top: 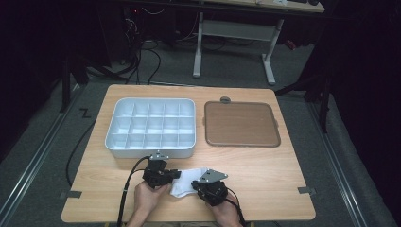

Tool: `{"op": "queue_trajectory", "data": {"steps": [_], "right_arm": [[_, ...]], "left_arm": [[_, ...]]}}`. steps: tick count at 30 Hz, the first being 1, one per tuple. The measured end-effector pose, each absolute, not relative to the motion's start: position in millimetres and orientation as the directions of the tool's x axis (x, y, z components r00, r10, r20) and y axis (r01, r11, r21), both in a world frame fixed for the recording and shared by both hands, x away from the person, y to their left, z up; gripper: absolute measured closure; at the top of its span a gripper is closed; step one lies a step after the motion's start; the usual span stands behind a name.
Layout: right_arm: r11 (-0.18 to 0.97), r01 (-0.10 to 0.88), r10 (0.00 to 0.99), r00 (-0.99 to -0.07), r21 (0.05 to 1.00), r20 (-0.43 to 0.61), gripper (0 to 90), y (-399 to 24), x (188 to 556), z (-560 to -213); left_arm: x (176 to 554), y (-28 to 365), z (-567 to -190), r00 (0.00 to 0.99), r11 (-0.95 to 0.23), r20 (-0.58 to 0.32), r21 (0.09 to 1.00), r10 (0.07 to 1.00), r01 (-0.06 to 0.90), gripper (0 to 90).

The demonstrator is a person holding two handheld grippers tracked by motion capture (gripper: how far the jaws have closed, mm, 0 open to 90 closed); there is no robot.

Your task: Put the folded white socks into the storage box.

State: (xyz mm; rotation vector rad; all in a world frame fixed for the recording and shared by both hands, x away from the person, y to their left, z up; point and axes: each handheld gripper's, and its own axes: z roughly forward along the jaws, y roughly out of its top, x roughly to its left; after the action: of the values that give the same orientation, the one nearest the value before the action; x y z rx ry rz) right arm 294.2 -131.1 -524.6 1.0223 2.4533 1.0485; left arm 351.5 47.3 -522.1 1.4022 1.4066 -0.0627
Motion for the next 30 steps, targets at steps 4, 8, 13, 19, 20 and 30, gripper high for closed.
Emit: {"op": "queue_trajectory", "data": {"steps": [4, 8, 13, 19, 20, 30], "right_arm": [[0.485, 0.502, 0.706, -0.708, 0.716, 0.018, 87.7, -130.5, 294.8, -524.8], [0.502, 0.493, 0.695, -0.719, 0.711, 0.007, 88.4, -128.8, 297.1, -524.3], [0.513, 0.488, 0.686, -0.728, 0.706, 0.005, 89.2, -123.9, 300.8, -524.2], [0.53, 0.478, 0.671, -0.741, 0.7, -0.003, 89.4, -113.9, 307.6, -523.6], [0.531, 0.478, 0.669, -0.743, 0.7, -0.001, 89.4, -112.5, 309.1, -523.6], [0.555, 0.468, 0.643, -0.766, 0.687, 0.003, 89.5, -95.0, 322.0, -522.1]], "left_arm": [[347.9, 50.4, -513.3, 0.311, 0.306, -0.69, 0.617, 0.653, 0.725, 84.3], [344.5, 49.2, -504.4, 0.327, 0.306, -0.693, 0.623, 0.643, 0.719, 84.3], [342.3, 51.9, -497.3, 0.338, 0.316, -0.701, 0.626, 0.627, 0.713, 84.4], [342.3, 57.3, -491.4, 0.337, 0.332, -0.706, 0.629, 0.623, 0.703, 84.4], [342.2, 58.1, -490.8, 0.34, 0.334, -0.705, 0.632, 0.622, 0.7, 84.5], [344.8, 65.1, -487.1, 0.332, 0.372, -0.721, 0.628, 0.608, 0.684, 84.7]]}}
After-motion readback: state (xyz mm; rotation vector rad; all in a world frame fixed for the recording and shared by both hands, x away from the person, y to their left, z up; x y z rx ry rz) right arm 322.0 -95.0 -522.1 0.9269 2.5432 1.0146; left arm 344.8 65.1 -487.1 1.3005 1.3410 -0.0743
